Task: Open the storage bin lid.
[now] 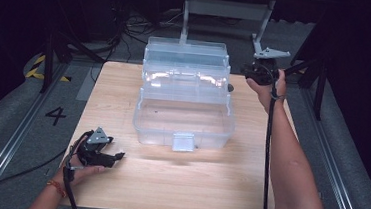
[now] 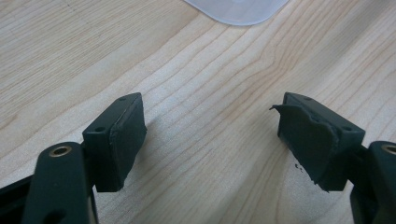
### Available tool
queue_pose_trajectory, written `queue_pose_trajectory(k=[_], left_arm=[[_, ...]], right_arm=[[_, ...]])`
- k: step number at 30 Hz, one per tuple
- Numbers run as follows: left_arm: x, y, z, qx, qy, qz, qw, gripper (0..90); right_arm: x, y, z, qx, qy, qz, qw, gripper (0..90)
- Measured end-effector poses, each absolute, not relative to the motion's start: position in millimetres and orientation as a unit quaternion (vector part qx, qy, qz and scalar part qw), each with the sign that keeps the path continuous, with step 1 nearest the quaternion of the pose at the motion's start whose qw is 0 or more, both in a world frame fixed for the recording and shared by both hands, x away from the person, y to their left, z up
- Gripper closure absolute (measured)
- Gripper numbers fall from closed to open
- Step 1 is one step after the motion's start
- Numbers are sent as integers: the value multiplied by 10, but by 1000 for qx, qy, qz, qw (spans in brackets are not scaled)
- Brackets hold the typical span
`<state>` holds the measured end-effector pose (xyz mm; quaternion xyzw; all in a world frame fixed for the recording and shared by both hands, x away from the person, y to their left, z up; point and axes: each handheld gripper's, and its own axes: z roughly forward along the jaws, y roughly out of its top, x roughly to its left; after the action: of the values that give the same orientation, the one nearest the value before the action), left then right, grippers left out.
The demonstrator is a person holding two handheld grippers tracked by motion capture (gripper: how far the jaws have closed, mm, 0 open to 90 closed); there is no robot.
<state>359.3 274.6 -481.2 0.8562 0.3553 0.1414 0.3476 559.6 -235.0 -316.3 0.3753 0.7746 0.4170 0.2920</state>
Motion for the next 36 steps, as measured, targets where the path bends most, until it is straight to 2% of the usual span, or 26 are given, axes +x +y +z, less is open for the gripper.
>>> queue_pose_trajectory(k=[9, 18, 36], left_arm=[[3592, 2745, -4812, 856, 356, 141, 348, 238], [3592, 2745, -4812, 856, 356, 142, 347, 236], [3584, 2738, -4815, 853, 361, 142, 348, 232]], right_arm=[[5286, -2393, -3337, 346, 797, 404, 285, 753], [5004, -2428, -3526, 330, 810, 401, 274, 732], [4538, -2726, -3773, 310, 820, 405, 261, 722]])
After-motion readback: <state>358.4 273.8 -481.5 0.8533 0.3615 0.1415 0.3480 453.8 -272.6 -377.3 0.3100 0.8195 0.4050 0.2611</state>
